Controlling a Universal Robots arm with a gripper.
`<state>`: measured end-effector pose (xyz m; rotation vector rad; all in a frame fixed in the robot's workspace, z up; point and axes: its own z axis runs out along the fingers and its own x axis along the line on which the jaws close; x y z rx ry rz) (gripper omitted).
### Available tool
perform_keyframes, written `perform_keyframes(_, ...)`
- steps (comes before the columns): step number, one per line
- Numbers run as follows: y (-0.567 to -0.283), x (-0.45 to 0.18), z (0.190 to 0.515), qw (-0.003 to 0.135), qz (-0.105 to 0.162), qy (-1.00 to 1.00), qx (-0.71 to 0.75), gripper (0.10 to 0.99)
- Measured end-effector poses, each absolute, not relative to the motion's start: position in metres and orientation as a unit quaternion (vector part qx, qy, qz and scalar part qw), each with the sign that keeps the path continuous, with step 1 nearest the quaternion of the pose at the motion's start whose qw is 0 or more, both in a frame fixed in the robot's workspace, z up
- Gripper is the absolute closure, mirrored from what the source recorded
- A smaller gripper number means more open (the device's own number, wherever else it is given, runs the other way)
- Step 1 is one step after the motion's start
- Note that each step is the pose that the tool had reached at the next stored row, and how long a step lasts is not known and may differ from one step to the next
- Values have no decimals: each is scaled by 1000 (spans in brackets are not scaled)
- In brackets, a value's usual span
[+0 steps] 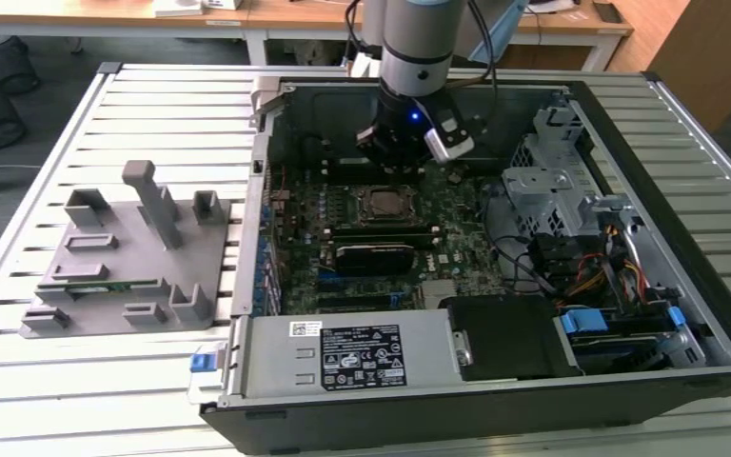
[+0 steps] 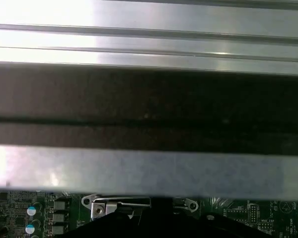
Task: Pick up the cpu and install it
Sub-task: 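Install the second cpu locking lever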
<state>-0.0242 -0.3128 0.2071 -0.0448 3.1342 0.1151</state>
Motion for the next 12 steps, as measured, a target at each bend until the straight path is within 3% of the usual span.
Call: perform_keyframes(12,-319,-23,207,2,37,999,-14,980)
